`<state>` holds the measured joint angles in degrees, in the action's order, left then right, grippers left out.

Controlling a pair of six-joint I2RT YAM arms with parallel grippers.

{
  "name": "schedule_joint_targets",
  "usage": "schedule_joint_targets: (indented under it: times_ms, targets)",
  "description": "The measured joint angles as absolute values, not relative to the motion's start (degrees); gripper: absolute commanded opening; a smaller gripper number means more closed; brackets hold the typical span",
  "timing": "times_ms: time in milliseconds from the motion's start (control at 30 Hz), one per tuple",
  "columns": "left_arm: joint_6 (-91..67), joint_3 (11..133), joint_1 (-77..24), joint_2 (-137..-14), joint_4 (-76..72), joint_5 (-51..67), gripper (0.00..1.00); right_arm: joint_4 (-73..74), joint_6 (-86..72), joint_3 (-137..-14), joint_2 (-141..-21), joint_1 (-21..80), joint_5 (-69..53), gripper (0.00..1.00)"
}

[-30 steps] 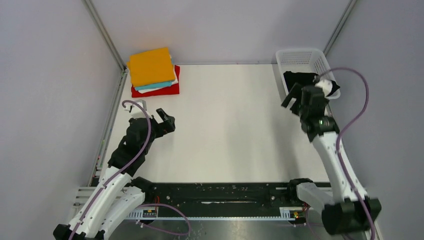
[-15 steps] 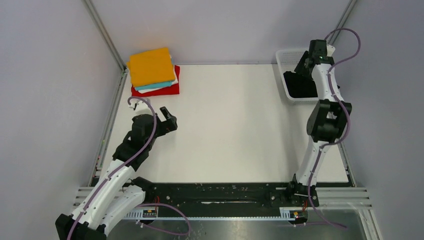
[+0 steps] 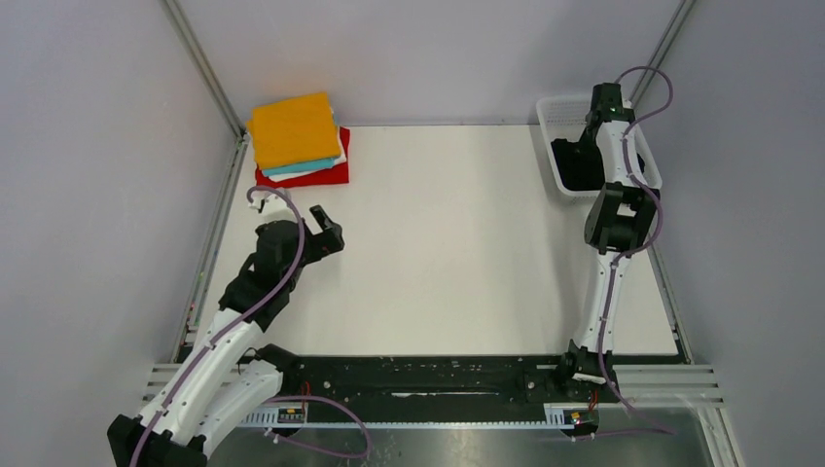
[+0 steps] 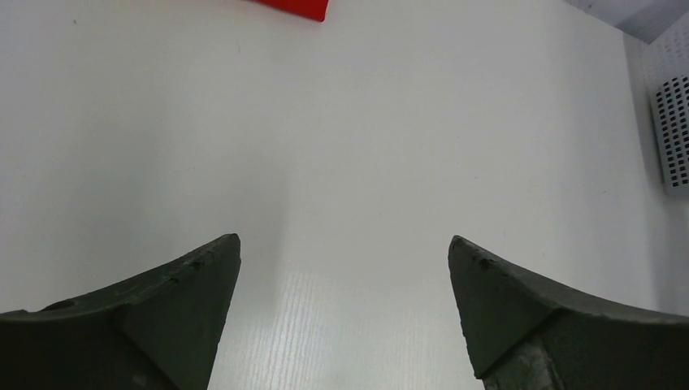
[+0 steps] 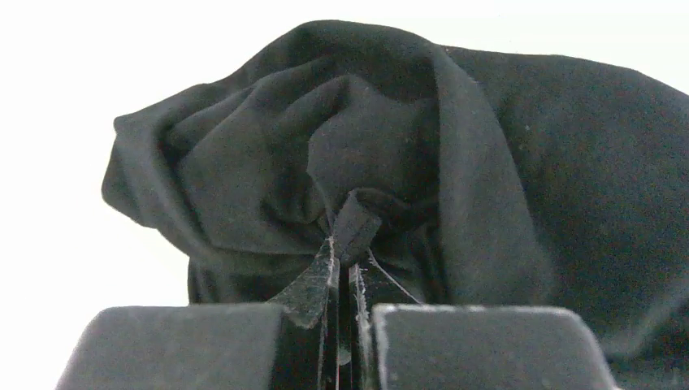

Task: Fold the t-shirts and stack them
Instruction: Grab crumpled tshirt from bin with the right arm, then move the tshirt to the center of the board

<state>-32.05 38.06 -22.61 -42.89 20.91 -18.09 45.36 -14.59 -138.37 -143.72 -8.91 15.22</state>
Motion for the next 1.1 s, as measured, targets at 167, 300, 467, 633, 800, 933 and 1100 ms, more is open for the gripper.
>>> schedule_joint_targets:
  times_ms: [167, 300, 467, 633, 800, 933, 1100]
  targets:
    - [-32.18, 38.06, -22.61, -38.94, 21.02, -18.06, 0.99, 45.60, -14.31, -134.69, -132.77, -9.02, 12.62, 0.00]
    - [-32.64, 38.06, -22.61, -35.14, 21.02, -18.06, 0.99, 44.91, -14.33, -133.10, -119.20, -9.02, 9.21, 0.00]
    - [-33.10, 38.06, -22.61, -32.18, 21.43, -18.06, 0.99, 42.70, -15.31, -129.60, -101.47, -8.47, 0.40, 0.00]
    - [-33.43, 38.04, -22.61, -30.87, 22.04, -18.04, 0.99, 41.12, -15.97, -129.75, -89.69, -1.45, -8.32, 0.00]
    - [-33.80, 38.04, -22.61, -30.72, 23.27, -18.04, 0.99, 41.12, -15.94, -131.37, -86.02, 10.68, -15.70, 0.00]
    - [-34.20, 38.04, -22.61, -30.63, 23.81, -18.04, 0.99, 41.47, -16.21, -130.58, -85.34, 15.97, -18.44, 0.00]
    - [-34.59, 38.04, -22.61, -30.79, 23.99, -18.04, 0.99, 38.00, -17.10, -112.49, -79.00, 18.85, -18.63, 0.00]
